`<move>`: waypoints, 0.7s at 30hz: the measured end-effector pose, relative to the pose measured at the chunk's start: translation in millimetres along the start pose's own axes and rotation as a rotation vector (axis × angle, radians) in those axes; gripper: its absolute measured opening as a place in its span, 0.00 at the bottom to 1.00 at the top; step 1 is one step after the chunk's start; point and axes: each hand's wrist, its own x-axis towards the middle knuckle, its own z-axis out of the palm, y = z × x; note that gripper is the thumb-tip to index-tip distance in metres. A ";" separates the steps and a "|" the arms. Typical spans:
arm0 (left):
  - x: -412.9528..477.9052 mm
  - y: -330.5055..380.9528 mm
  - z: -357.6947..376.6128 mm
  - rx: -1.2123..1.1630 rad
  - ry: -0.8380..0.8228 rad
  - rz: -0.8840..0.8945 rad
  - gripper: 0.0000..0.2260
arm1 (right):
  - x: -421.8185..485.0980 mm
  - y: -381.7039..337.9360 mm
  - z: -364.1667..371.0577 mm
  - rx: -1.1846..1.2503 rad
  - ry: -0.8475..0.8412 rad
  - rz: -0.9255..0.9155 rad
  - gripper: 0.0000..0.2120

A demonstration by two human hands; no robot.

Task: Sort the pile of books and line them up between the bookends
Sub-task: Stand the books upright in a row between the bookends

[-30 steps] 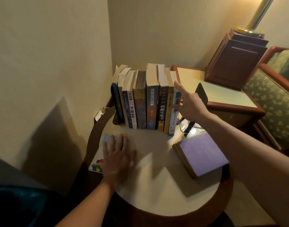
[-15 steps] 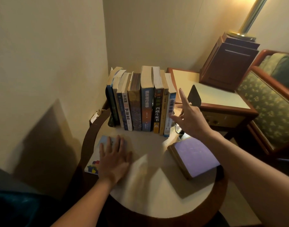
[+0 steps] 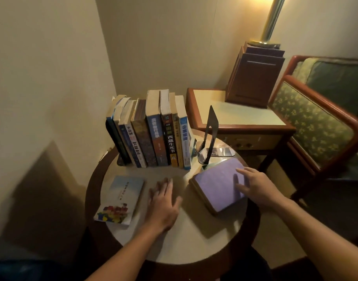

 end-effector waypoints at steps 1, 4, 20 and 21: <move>-2.6 15.4 7.1 -0.045 -0.033 0.018 0.32 | -0.5 4.2 2.8 0.015 -0.005 0.032 0.32; -6.6 59.6 20.8 -0.319 -0.148 -0.017 0.34 | -0.8 13.1 10.1 0.169 -0.022 0.126 0.38; -1.9 86.8 39.2 -0.214 -0.093 0.014 0.31 | 19.3 38.4 12.2 0.573 -0.189 0.172 0.36; -0.1 84.0 40.4 -0.193 -0.109 0.031 0.28 | 18.4 38.2 10.0 0.596 -0.186 0.176 0.34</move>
